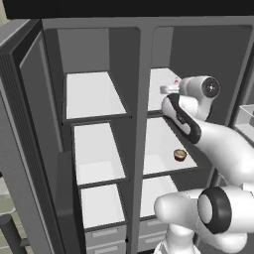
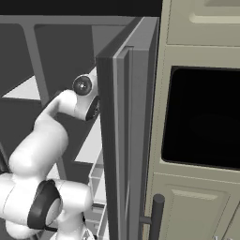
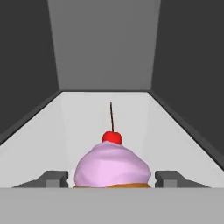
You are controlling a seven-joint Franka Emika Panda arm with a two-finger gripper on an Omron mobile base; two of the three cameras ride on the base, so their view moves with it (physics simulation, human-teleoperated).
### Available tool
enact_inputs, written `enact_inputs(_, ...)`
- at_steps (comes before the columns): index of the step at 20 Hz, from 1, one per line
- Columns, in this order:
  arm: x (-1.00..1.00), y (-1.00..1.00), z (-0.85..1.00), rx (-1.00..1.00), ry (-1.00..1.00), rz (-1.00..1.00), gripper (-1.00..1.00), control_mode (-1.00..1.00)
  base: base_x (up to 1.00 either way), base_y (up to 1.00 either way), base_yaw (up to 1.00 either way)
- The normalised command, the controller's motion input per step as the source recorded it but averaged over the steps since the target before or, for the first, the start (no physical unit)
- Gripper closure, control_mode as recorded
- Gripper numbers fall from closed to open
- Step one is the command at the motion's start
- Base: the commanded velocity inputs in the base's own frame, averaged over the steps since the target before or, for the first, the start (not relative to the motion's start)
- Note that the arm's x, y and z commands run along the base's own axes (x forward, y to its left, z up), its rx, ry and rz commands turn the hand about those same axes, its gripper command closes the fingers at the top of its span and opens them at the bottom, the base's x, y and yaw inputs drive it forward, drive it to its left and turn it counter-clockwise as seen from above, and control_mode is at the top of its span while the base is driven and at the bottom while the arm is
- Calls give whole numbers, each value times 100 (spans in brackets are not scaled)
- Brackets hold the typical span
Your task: Take the cupcakes from the fridge and place them on the empty tray on the dining counter.
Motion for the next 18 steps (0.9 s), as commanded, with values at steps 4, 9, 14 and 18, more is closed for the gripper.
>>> enact_inputs(4,-91,7,56,0,-1,11,100,-100,0,0,0)
enact_inputs(9,-76,25,77,-3,1,11,100,-100,0,0,0)
enact_inputs(14,-94,28,40,-10,10,4,100,-100,0,0,0)
enact_inputs(18,-100,1,-11,-7,0,0,100,-100,0,0,0)
